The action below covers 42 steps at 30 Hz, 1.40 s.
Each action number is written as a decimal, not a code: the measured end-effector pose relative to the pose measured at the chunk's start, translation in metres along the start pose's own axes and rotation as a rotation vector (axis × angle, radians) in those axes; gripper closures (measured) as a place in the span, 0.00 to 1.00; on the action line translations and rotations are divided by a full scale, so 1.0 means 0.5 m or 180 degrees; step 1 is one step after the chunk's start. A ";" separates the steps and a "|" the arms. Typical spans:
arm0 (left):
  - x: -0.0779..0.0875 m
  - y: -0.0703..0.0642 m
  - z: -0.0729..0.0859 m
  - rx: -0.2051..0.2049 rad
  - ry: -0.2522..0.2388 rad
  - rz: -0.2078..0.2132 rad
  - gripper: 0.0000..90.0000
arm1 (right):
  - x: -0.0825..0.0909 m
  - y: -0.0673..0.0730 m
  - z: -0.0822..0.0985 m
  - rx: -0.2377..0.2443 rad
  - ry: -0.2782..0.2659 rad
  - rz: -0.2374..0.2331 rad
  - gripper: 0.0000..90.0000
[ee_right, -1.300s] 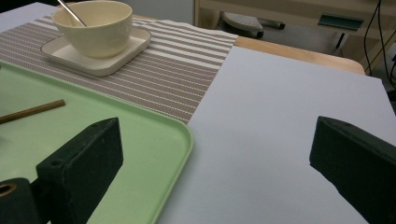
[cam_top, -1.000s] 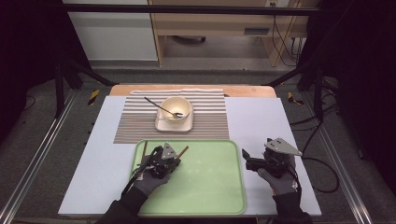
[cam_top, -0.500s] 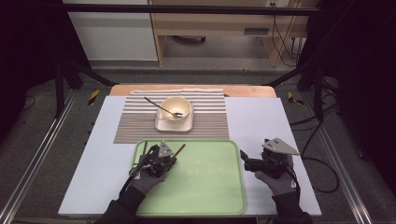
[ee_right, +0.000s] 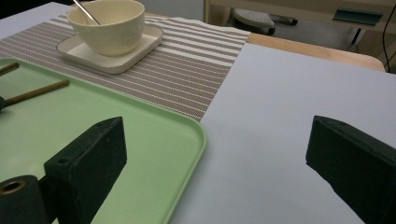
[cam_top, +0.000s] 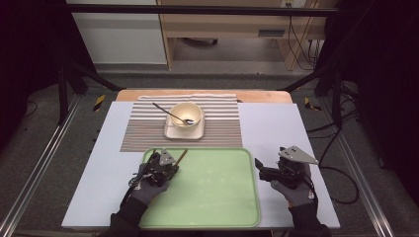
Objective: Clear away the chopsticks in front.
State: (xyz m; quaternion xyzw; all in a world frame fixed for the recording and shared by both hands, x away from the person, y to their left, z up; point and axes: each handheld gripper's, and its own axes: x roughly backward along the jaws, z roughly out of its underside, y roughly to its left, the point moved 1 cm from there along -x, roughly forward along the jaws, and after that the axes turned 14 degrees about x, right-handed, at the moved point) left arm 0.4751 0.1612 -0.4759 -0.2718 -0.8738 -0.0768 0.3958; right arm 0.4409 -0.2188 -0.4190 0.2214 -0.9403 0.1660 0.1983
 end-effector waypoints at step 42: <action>0.031 0.056 0.026 0.0245 -0.0022 -0.0133 1.00 | 0.000 0.002 -0.001 0.0067 0.0008 0.0031 0.06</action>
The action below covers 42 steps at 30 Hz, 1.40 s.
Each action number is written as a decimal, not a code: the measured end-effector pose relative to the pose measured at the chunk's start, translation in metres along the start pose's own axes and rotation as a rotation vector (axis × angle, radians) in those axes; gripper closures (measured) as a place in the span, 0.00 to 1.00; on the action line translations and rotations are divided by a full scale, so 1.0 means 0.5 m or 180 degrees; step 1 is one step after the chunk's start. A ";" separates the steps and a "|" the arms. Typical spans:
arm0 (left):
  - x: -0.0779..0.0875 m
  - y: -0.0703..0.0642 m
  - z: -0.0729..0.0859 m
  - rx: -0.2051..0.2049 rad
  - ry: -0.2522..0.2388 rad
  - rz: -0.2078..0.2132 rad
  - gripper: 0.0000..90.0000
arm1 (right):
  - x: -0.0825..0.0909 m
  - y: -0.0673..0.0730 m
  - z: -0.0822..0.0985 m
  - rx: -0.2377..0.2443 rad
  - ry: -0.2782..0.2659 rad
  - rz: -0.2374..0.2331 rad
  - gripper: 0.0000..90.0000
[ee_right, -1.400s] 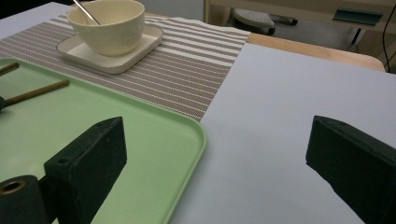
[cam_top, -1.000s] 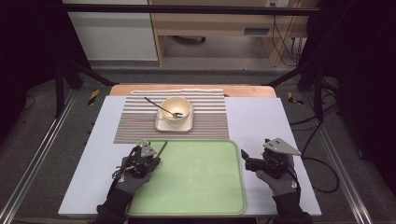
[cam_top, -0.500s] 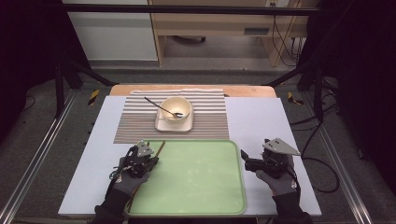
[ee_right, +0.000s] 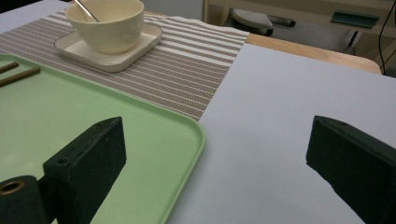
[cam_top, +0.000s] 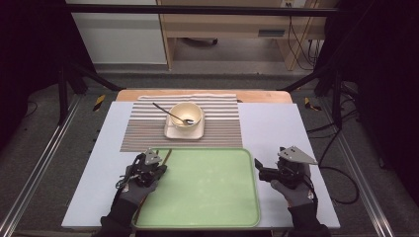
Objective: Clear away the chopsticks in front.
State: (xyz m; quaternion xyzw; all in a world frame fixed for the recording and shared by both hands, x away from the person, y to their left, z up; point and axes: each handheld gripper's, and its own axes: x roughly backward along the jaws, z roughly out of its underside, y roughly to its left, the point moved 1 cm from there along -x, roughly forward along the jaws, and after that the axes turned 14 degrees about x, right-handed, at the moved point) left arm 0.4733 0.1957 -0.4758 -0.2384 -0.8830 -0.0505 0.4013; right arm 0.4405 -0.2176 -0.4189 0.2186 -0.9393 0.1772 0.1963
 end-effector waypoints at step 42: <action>0.024 0.038 0.022 0.0208 -0.0060 -0.0132 0.99 | 0.002 -0.001 -0.001 0.0005 -0.0010 0.0019 0.06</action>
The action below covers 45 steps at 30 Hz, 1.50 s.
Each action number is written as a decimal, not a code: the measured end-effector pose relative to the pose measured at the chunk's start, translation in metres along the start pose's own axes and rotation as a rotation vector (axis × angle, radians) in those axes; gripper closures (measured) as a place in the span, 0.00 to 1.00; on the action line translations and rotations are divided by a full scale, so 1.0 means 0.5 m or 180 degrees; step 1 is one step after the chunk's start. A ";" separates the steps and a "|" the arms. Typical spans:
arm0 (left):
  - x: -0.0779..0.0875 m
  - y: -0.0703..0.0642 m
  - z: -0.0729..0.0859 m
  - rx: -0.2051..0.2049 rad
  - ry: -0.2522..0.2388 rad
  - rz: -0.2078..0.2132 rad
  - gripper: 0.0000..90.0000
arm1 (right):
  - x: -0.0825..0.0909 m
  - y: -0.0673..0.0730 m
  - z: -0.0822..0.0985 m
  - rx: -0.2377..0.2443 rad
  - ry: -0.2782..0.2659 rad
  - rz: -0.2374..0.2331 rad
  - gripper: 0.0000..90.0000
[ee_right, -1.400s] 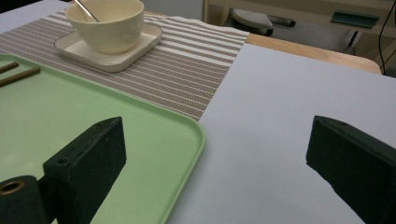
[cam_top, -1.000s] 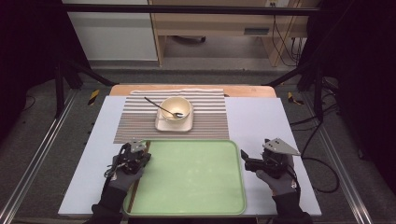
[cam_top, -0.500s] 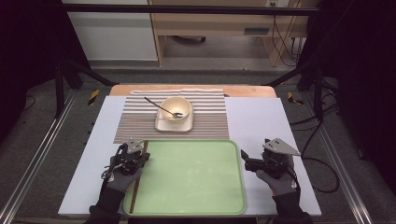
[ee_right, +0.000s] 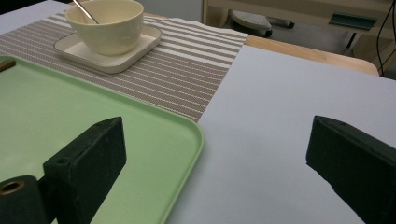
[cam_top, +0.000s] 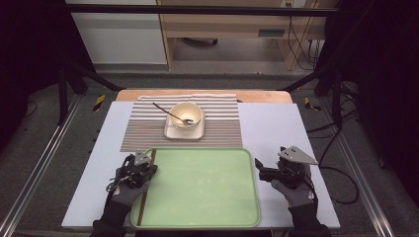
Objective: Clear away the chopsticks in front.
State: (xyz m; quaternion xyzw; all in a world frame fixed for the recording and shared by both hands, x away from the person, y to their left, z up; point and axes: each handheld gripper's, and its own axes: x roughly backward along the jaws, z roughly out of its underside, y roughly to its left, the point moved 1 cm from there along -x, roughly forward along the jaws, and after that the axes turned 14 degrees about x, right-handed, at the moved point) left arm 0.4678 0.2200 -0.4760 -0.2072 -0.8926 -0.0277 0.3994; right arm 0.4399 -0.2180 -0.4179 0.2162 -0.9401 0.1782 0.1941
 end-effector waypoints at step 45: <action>0.088 0.033 -0.148 0.0311 -0.1134 0.0234 0.35 | 0.015 -0.018 -0.004 -0.0122 -0.0151 0.0164 0.06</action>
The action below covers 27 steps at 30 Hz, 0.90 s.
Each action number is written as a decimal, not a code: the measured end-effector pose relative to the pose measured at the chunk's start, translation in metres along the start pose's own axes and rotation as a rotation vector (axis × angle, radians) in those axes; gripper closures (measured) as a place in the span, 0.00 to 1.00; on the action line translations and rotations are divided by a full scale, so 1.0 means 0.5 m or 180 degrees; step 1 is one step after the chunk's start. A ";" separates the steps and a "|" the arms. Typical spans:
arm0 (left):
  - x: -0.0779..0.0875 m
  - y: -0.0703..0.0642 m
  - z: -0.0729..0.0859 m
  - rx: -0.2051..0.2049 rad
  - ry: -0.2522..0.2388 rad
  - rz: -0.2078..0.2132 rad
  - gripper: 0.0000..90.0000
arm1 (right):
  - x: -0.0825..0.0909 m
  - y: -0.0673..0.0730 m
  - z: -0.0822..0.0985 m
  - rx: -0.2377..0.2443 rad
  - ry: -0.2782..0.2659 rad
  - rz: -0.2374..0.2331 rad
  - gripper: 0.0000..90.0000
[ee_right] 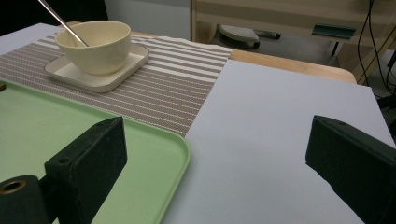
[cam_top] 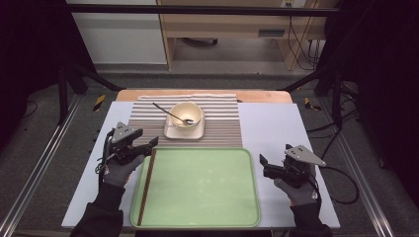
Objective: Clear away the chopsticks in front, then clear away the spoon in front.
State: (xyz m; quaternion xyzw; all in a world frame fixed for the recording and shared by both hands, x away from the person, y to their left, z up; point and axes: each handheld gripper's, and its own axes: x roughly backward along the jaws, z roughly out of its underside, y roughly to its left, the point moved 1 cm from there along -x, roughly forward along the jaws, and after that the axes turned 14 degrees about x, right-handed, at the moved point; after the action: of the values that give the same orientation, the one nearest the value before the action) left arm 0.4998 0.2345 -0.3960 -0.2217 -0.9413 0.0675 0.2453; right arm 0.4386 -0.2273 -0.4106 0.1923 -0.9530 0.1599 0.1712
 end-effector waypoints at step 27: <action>-0.107 0.058 -0.053 0.0112 0.0059 -0.0215 0.31 | -0.002 -0.005 0.003 -0.0028 0.0017 0.0022 0.06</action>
State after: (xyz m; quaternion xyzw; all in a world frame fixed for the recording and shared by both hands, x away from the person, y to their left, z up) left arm 0.5657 0.2367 -0.4027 -0.1861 -0.9446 0.0736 0.2600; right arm 0.4399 -0.2297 -0.4116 0.1878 -0.9539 0.1568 0.1741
